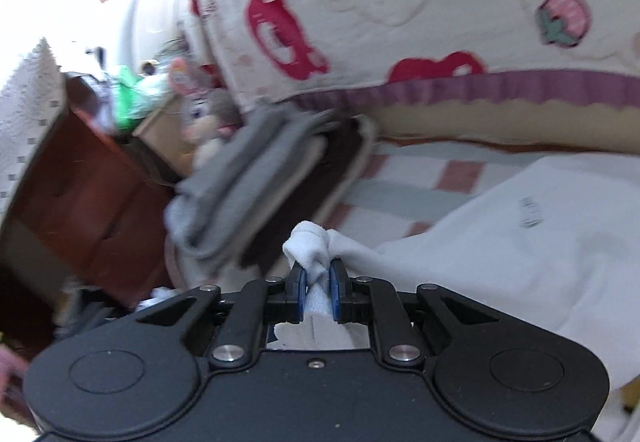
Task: Fold clothes
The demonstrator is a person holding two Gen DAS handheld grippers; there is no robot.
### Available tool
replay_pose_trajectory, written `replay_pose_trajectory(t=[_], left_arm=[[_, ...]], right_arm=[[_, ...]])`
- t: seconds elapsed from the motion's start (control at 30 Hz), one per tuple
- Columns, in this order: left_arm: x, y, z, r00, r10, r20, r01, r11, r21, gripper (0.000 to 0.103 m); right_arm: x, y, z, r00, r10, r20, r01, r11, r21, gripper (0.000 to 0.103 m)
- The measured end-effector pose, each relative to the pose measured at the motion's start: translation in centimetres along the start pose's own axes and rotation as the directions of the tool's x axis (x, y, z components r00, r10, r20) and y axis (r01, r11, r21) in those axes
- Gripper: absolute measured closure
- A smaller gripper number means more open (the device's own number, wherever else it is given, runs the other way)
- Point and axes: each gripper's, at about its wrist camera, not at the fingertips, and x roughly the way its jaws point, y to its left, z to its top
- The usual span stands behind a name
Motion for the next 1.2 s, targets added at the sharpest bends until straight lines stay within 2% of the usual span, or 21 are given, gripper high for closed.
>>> replay_pose_trajectory(t=[0.1,0.13,0.17,0.23,0.3,0.37,0.47,0.5,0.53,0.63,0.73,0.8,0.83,0.87,0.9,0.97,1.0,1.03,1.07,1.13,1.2], left_arm=[[0.3,0.1,-0.1,1.0,-0.018,0.005,0.018,0.999,-0.03,0.041],[0.1,0.1,0.0,1.0,-0.021,0.007,0.021,1.0,-0.018,0.067],[0.0,0.0,0.1,1.0,-0.022,0.004,0.022,1.0,-0.004,0.081],[0.0,0.8,0.5,0.999,0.032,-0.008,-0.032,0.999,-0.021,0.091],[0.0,2.5,0.8,0.994,0.111,-0.008,-0.111,0.991,-0.077,0.096],[0.2,4.6,0.9,0.975,0.221,-0.032,-0.223,0.968,-0.116,0.096],[1.2,5.8,0.5,0.901,0.431,-0.059,-0.433,0.901,-0.021,0.096],[1.2,6.6,0.5,0.901,0.429,-0.069,-0.433,0.9,-0.051,0.096],[1.2,7.4,0.5,0.909,0.409,-0.083,-0.416,0.903,-0.105,0.096],[1.1,8.9,0.7,0.921,0.375,-0.107,-0.39,0.897,-0.206,0.096],[1.0,9.3,0.6,0.921,0.372,-0.117,-0.39,0.893,-0.225,0.096],[1.1,9.4,0.4,0.92,0.372,-0.124,-0.392,0.89,-0.233,0.096],[1.0,9.4,0.3,0.919,0.373,-0.125,-0.393,0.89,-0.232,0.096],[0.9,9.5,0.1,0.919,0.374,-0.126,-0.394,0.89,-0.229,0.096],[1.0,9.5,0.1,0.919,0.375,-0.124,-0.394,0.892,-0.223,0.096],[1.2,9.1,0.1,0.91,0.395,-0.124,-0.411,0.897,-0.163,0.096],[1.3,8.8,0.2,0.904,0.41,-0.122,-0.424,0.896,-0.134,0.096],[1.3,8.5,0.2,0.903,0.414,-0.115,-0.426,0.897,-0.117,0.096],[1.1,8.3,0.3,0.907,0.407,-0.107,-0.418,0.901,-0.115,0.096],[0.7,8.0,0.4,0.915,0.393,-0.096,-0.402,0.908,-0.12,0.096],[0.5,8.0,0.5,0.918,0.382,-0.101,-0.393,0.91,-0.132,0.096]], right_arm=[[0.4,1.1,-0.4,0.997,0.068,-0.04,-0.069,0.997,-0.023,0.088],[0.5,1.5,-0.6,0.997,0.056,-0.044,-0.058,0.997,-0.054,0.088],[0.6,1.8,-0.7,0.998,0.044,-0.048,-0.048,0.995,-0.084,0.086],[0.2,1.2,-0.7,0.999,-0.05,0.001,0.05,0.995,-0.088,0.08],[-0.5,0.0,-1.4,0.98,-0.191,0.059,0.195,0.978,-0.077,0.063],[-1.3,-1.1,-2.7,0.941,-0.328,0.084,0.334,0.939,-0.077,0.063],[-0.7,-0.7,-6.8,0.838,-0.539,0.082,0.54,0.801,-0.258,0.063],[-0.3,-0.4,-8.3,0.791,-0.605,0.093,0.598,0.73,-0.332,0.063],[0.2,-0.2,-9.8,0.774,-0.629,0.075,0.603,0.696,-0.39,0.063],[2.0,0.0,-13.8,0.744,-0.668,-0.007,0.567,0.637,-0.522,0.049],[3.3,-1.6,-15.2,0.669,-0.743,-0.039,0.6,0.57,-0.562,0.048],[3.6,-3.1,-15.2,0.625,-0.777,-0.068,0.629,0.554,-0.545,0.043],[3.3,-3.8,-15.0,0.617,-0.782,-0.089,0.645,0.567,-0.512,0.046],[3.0,-4.5,-14.7,0.613,-0.783,-0.11,0.661,0.584,-0.472,0.059],[2.3,-5.0,-14.3,0.623,-0.77,-0.135,0.674,0.616,-0.407,0.094],[-0.8,-5.1,-12.9,0.688,-0.712,-0.139,0.68,0.7,-0.218,0.1],[-2.1,-5.0,-12.4,0.678,-0.727,-0.112,0.702,0.685,-0.197,0.1],[-3.3,-4.7,-12.0,0.654,-0.753,-0.077,0.73,0.654,-0.197,0.1],[-4.3,-4.7,-11.6,0.583,-0.811,-0.043,0.783,0.575,-0.236,0.1],[-6.4,-5.5,-10.3,0.407,-0.913,0.043,0.879,0.378,-0.292,0.1],[-10.2,-7.1,-8.3,0.237,-0.963,0.127,0.963,0.215,-0.16,0.101]])
